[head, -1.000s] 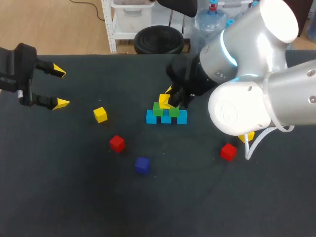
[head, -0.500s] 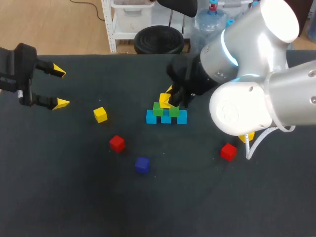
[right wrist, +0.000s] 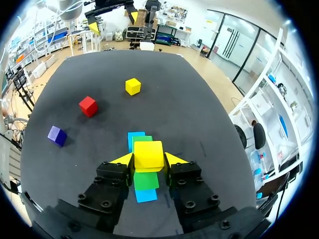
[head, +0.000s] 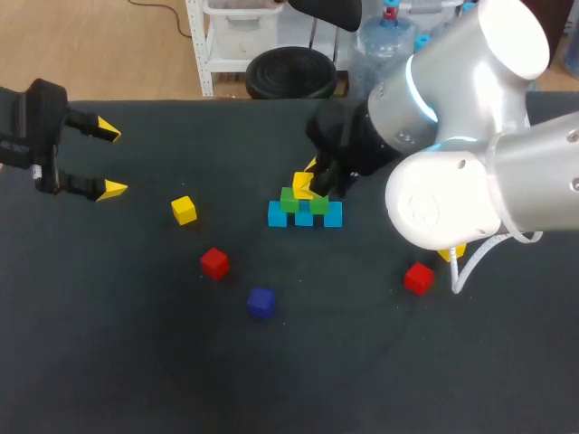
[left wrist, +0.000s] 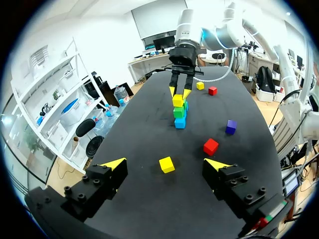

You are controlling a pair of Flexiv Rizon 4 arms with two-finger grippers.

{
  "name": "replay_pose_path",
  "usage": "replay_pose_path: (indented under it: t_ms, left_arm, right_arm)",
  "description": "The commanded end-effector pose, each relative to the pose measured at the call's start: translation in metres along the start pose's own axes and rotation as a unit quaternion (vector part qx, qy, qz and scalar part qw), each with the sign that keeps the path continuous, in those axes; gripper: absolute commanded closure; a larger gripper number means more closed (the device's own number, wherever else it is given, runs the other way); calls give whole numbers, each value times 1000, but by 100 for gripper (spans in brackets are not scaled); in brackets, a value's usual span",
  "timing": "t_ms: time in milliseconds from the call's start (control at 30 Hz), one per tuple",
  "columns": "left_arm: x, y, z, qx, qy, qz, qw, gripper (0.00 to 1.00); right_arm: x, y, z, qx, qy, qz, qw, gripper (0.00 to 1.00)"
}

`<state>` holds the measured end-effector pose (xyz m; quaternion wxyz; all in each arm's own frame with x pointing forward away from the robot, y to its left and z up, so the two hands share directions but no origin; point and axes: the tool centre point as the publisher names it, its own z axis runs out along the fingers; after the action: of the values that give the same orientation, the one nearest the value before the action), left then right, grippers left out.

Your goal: Place the blue cubes, place green cubes on the blue cubes, place the yellow cubes on the green cubes, then place the red cubes on the yellow cubes, and place purple cube on the red cubes.

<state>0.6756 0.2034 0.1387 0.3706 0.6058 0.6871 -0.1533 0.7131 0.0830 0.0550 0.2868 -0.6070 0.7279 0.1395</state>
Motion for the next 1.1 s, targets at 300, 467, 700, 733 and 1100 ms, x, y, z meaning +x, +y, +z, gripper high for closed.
replay_pose_path:
  t_ms: [300,467,700,733,1100]
  left_arm:
    - [2,0,0,-2,-3,2,1000,0]
    - [2,0,0,-2,-3,2,1000,0]
    - [2,0,0,-2,-3,2,1000,0]
    - [2,0,0,-2,-3,2,1000,0]
    - [2,0,0,-2,-3,2,1000,0]
  right_arm:
    - [-1,0,1,1,0,-1,1000,69]
    - [-1,1,1,-1,0,-1,1000,68]
    - [0,1,2,-1,0,0,1000,64]
    - [0,1,2,-1,0,0,1000,64]
    - [0,1,2,-2,-1,-1,1000,53]
